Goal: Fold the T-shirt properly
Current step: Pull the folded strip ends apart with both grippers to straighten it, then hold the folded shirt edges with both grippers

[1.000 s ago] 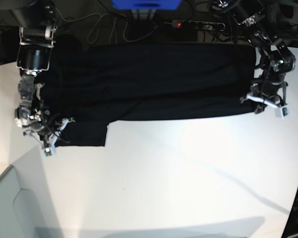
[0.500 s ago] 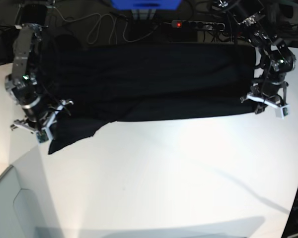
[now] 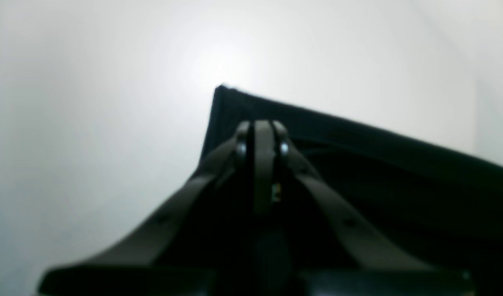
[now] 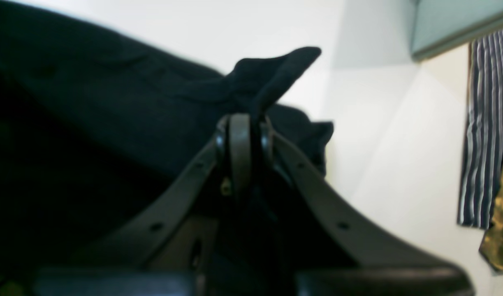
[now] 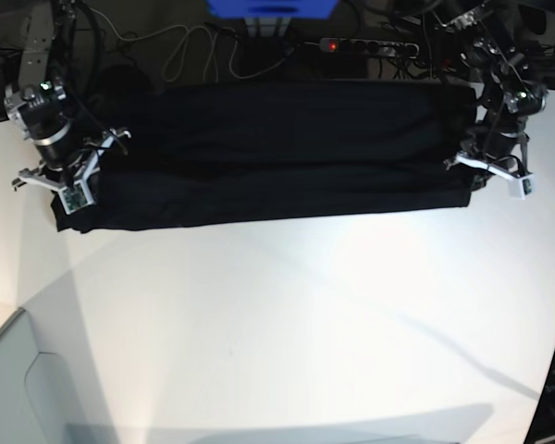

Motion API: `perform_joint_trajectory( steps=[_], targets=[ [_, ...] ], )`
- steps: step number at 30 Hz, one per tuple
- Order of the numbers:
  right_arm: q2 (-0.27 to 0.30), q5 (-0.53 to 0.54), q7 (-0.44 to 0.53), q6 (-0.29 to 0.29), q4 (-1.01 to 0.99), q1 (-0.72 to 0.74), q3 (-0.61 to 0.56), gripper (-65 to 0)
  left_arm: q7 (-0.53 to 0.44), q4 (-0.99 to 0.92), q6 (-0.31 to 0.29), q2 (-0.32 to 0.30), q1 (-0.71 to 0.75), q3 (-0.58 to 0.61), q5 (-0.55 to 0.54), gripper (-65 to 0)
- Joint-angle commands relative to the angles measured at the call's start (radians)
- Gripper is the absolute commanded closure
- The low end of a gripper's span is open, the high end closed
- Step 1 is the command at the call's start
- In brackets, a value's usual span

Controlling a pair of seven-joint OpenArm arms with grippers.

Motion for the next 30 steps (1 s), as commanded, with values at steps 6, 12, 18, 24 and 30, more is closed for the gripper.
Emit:
perform_joint_trajectory(
  steps=[6, 12, 18, 24, 30],
  targets=[
    [0.015, 0.006, 0.024, 0.009, 0.024, -0.048, 0.006, 0.0, -0.019, 0.02, -0.002, -0.009, 0.011, -0.003, -0.019, 0.0],
    [0.013, 0.005, 0.024, 0.009, 0.024, -0.094, 0.046, 0.0, -0.019, 0.019, -0.002, -0.017, 0.017, -0.003, -0.02, 0.0],
    [0.016, 0.003, 0.017, 0.009, 0.02, -0.108, 0.049, 0.0, -0.019, 0.02, -0.002, -0.017, 0.011, -0.037, -0.02, 0.0],
    [0.016, 0.002, 0.015, 0.009, 0.015, -0.133, 0.043, 0.0, -0.019, 0.02, -0.004, -0.017, 0.009, -0.051, -0.022, 0.0],
    [0.016, 0.002, 0.015, 0.009, -0.015, -0.136, 0.044, 0.0, -0.019, 0.006, -0.004, -0.017, 0.011, -0.051, -0.022, 0.0]
  ],
)
